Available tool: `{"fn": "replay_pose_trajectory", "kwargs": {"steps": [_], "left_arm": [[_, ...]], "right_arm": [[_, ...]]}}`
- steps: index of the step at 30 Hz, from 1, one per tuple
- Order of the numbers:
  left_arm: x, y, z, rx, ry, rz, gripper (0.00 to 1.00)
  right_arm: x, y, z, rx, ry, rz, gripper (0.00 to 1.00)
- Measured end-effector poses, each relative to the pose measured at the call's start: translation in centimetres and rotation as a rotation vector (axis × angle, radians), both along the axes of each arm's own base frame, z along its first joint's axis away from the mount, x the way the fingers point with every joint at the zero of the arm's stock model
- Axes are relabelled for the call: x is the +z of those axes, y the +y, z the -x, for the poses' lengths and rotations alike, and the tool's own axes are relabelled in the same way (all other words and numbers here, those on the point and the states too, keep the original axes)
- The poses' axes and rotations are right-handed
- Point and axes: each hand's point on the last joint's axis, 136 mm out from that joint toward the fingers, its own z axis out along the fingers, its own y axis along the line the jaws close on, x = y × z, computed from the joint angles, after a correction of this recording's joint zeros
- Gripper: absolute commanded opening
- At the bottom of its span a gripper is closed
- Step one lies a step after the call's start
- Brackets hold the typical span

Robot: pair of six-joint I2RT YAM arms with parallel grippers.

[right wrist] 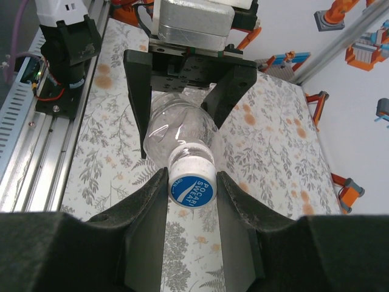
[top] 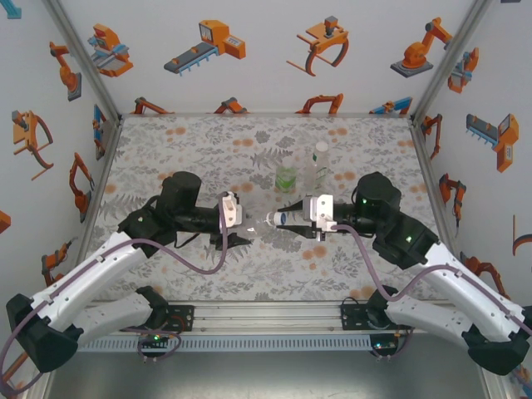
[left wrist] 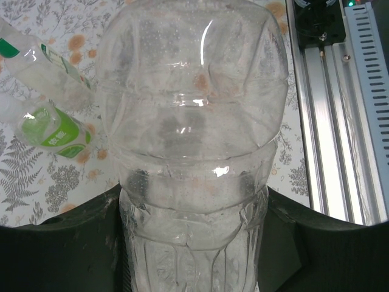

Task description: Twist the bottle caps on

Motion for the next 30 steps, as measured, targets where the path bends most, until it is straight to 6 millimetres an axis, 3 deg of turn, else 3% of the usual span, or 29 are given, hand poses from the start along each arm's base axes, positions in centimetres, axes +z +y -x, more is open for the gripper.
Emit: {"fn": "replay_pose_trajectory", "kwargs": {"steps": [30], "left_arm": [[-0.6,-0.2,1.4,-0.059,-0.008,-0.037,0.00]], "right_arm": [[-0.7,0.3,1.6,0.128,0.072,0.174,0.00]]}}
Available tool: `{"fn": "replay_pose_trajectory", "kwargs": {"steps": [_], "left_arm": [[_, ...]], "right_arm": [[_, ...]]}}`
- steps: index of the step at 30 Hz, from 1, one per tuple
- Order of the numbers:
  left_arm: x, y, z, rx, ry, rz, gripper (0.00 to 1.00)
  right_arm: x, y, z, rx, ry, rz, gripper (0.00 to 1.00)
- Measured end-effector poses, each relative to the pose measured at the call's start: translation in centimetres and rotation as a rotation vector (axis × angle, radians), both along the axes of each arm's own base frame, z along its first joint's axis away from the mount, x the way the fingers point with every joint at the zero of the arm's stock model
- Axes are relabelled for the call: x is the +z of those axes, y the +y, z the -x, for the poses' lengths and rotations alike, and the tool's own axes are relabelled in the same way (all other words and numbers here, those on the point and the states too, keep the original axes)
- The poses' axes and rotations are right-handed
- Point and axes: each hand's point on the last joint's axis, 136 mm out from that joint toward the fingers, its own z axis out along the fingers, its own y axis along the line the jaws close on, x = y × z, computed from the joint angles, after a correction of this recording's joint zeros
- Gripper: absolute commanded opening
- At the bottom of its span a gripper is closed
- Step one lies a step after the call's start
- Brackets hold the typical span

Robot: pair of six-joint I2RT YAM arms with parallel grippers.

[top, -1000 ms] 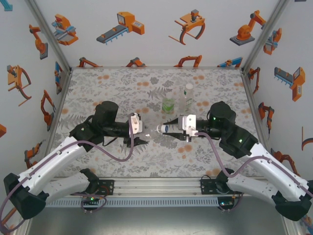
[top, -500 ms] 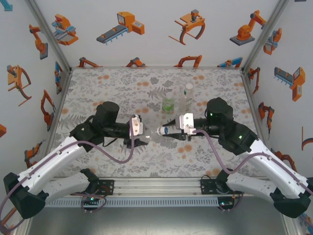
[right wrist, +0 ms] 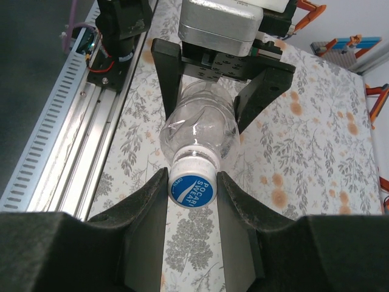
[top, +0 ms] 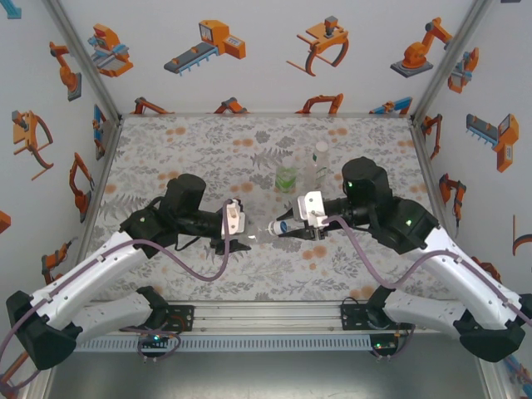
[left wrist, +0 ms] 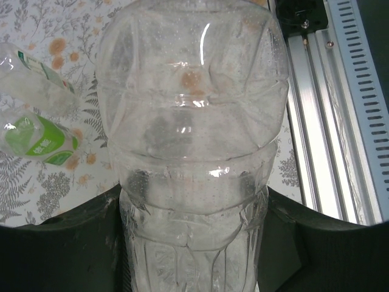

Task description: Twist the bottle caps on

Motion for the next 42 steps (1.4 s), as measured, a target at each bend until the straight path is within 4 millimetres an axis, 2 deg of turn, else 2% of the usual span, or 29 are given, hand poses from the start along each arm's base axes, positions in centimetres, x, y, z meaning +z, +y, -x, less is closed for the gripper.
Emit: {"fn": "replay_pose_trajectory", "kwargs": {"steps": [15,20,30,36,42], "left_arm": [[-0.3,0.1,-0.8,0.043,-0.006,-0.024,0.00],[0.0,0.5,-1.2,0.076,-0.024,-0.023,0.00],[0.3,1.3,-1.6,0.129,-0.055,-0.018,0.00],[0.9,1.3,-1.8,0.143,-0.071,0.004,0.00],[1.1,1.3,-2.6,0.182,-0.080,0.011,0.00]], "right_arm": [[-0.5,0.4,-1.0,-0.053,-0.004,0.034,0.00],[-0.4,0.9,-2.0,-0.125,0.071,0.016,0.00],[0.3,1.3,-3.9,-0.301,0.365,-0.103,0.00],[0.8,0.8,-5.3,-0.438,0.574,-0.204,0.00],[0.5,0.3,-7.4,-0.614,0.834,-0.275,0.00]]}}
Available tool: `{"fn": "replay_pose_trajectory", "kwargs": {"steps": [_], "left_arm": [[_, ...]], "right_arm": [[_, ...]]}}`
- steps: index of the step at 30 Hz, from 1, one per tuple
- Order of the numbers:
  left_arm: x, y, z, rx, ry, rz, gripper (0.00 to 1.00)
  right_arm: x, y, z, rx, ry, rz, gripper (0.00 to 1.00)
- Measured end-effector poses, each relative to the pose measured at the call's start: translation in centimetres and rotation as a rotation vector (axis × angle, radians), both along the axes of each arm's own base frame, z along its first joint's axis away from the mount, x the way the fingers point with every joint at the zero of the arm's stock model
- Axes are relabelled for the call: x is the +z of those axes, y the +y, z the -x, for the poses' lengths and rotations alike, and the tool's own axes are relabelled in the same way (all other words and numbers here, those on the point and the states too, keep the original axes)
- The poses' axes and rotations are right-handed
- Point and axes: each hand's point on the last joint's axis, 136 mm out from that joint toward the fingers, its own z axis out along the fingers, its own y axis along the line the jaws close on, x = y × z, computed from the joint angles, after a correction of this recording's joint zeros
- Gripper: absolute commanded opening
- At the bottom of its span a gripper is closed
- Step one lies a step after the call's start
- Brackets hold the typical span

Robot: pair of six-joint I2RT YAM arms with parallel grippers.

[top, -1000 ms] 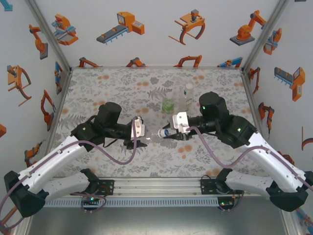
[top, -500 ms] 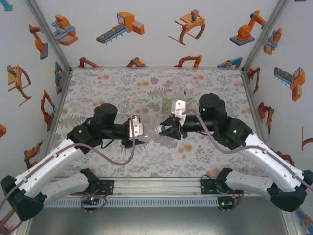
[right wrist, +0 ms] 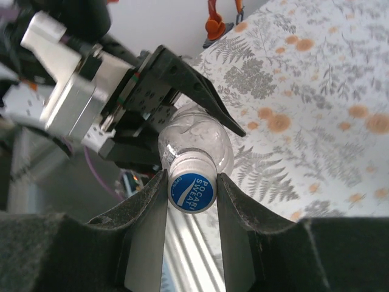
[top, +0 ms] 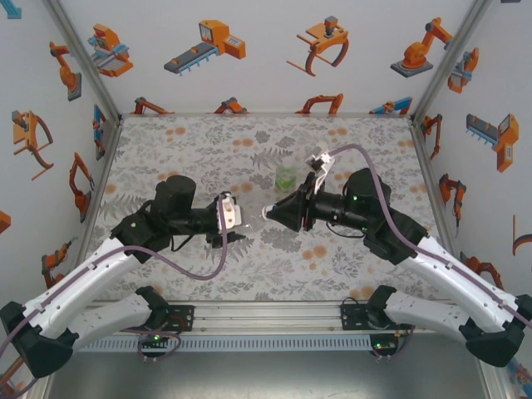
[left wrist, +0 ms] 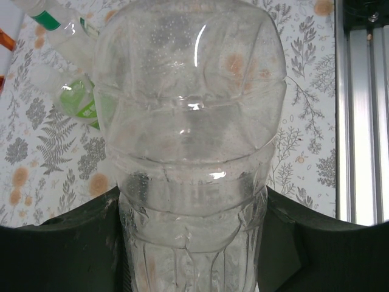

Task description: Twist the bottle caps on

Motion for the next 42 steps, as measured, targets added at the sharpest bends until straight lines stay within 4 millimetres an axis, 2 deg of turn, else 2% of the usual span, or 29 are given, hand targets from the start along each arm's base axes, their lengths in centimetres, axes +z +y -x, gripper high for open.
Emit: {"fn": "replay_pose_trajectory", "kwargs": {"steps": [8,14,16,18,25,36,39,42], "left_arm": [[-0.6,0.5,-1.1,0.066,0.000,-0.022,0.00],[-0.7,0.7,-1.3,0.082,0.001,-0.027,0.00],[-0.7,0.7,-1.4,0.083,0.000,-0.026,0.00],[-0.7,0.7,-1.4,0.085,0.000,-0.027,0.00],[-0.3,0.1,-0.7,0.050,-0.006,-0.009,0.00],[-0.1,-0.2,-1.0,0.052,-0.014,0.002,0.00],[0.0,-0.3,-1.0,0.049,-0.018,0.009,0.00],[0.1,-0.4,-0.9,0.042,-0.018,0.014,0.00]], "right_arm": [[-1.9,0.0,-2.5,-0.178,0.362,-0.060,0.01],[-2.8,-0.6,-3.1,-0.273,0.539,-0.099,0.19],[-2.8,-0.6,-3.2,-0.283,0.567,-0.106,0.29],[-3.0,-0.6,-3.2,-0.287,0.580,-0.108,0.38],[-3.0,-0.3,-3.3,-0.281,0.573,-0.102,0.45],[-3.3,-0.1,-3.7,-0.279,0.522,-0.057,0.55],[-2.4,-0.5,-3.6,-0.280,0.467,-0.028,0.57],[-0.3,-0.9,-3.6,-0.271,0.378,-0.014,0.62]]}}
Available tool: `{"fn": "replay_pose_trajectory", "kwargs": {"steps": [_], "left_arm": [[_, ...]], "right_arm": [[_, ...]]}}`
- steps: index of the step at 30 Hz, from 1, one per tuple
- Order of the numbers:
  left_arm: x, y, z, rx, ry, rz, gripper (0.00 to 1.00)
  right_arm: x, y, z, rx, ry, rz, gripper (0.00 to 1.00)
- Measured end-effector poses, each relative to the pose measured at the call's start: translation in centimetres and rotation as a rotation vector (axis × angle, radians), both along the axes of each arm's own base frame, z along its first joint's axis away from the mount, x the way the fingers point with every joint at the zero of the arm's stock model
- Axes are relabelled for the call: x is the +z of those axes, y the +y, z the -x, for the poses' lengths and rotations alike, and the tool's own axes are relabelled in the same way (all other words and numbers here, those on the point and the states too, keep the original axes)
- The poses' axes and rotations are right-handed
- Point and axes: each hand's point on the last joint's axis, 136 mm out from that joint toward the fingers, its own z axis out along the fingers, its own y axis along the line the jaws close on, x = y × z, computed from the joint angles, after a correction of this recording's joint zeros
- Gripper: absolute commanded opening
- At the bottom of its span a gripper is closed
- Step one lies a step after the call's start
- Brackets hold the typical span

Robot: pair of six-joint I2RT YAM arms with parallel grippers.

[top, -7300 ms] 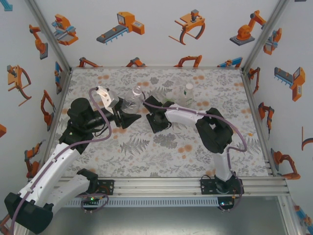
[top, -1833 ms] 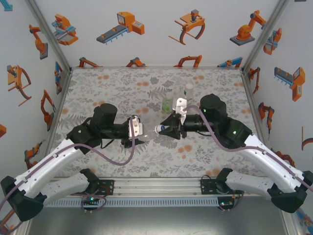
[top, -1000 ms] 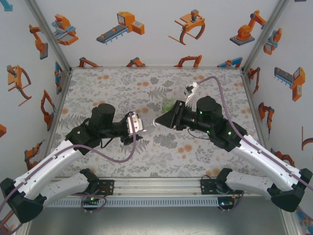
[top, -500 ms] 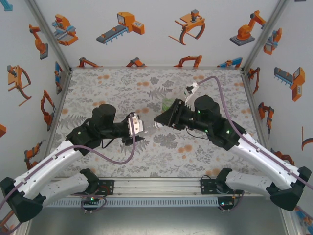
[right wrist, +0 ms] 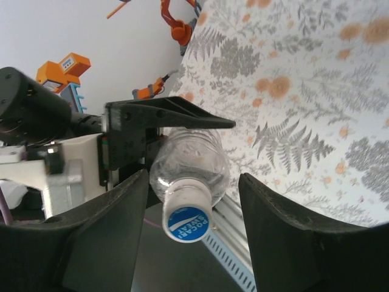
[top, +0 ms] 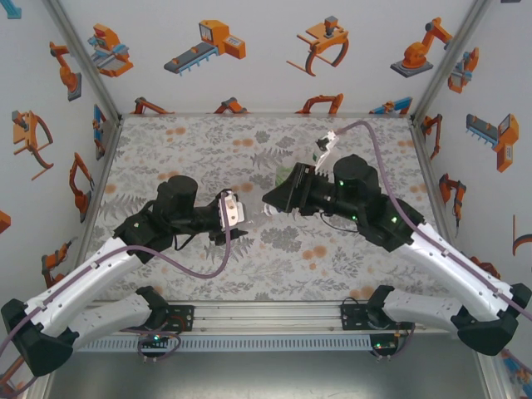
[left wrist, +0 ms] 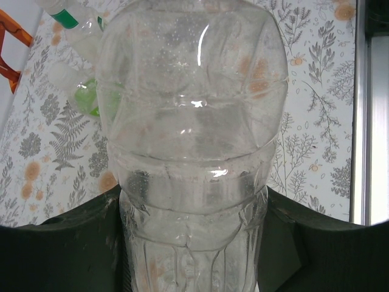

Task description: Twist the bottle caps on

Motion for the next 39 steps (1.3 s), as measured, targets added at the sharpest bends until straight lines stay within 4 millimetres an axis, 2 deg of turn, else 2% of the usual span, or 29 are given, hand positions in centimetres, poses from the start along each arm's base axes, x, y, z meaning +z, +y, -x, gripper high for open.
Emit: {"fn": "replay_pose_trajectory", "kwargs": {"steps": [3,10,19,23,28,39], "left_arm": [[0.1,-0.1,0.2,-0.011,0.004,0.004,0.00],[0.4,-0.4,0.8,-0.049,0.011,0.022,0.00],[0.6,-0.7,2.1,-0.121,0.031,0.044,0.00],[0.7,-0.8,2.4,-0.140,0.032,0.049,0.00],[0.8,-0.8,2.5,-0.148,0.032,0.051,0.00],[0.8,-0.8,2.6,-0.155,0.034,0.053,0.00]], "right_arm": [[1.7,-0.6,0.1,0.005,-0.087,0.024,0.63],[3.2,-1.4,1.5,0.119,-0.335,0.155,0.59],[4.7,-0.7,7.8,0.557,-0.772,0.276,0.57],[4.4,-0.5,9.8,0.707,-0.937,0.289,0.60],[3.9,-0.2,10.2,0.762,-1.049,0.306,0.59],[2.8,0.3,9.6,0.774,-1.086,0.336,0.47]]}}
